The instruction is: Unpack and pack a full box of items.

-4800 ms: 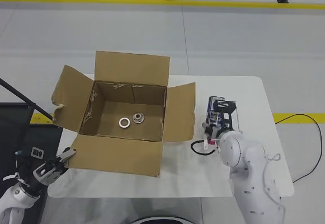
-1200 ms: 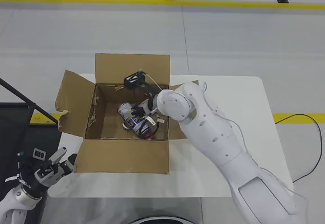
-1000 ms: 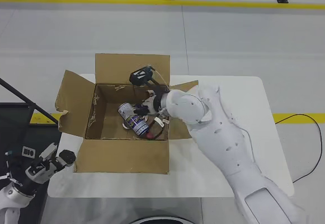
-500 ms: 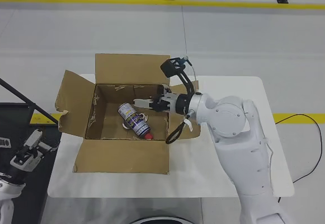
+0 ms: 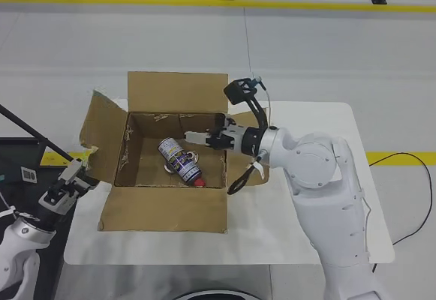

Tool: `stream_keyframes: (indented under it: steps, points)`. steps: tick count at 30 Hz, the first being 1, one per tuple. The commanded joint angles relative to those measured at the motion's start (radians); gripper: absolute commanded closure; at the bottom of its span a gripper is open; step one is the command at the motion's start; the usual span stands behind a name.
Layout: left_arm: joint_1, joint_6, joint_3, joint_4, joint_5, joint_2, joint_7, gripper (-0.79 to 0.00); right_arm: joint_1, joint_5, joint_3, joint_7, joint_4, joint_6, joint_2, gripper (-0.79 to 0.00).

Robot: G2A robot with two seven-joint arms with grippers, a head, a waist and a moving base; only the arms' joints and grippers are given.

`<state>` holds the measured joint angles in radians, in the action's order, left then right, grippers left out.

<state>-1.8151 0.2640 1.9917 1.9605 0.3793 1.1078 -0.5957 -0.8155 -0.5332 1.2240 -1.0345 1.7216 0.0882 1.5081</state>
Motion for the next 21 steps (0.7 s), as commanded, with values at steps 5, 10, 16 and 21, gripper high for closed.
stream_keyframes:
  steps: [5,10,16,21]
  points:
    - [-0.005,-0.001,-0.026,0.039,-0.009,0.003,0.003,-0.785,-0.067,0.118,0.116,-0.007,0.085,0.002,-0.021,-0.785]
    - [-0.004,-0.007,-0.050,0.057,-0.024,0.005,0.005,-0.785,-0.134,0.199,0.227,-0.035,0.135,-0.023,-0.041,-0.785]
    - [0.009,-0.027,-0.078,0.056,-0.037,0.006,0.003,-0.785,-0.185,0.231,0.312,-0.101,0.127,-0.119,-0.064,-0.785]
    - [0.027,-0.048,-0.097,0.047,-0.042,0.005,-0.004,-0.785,-0.224,0.224,0.356,-0.076,0.088,-0.156,-0.079,-0.785]
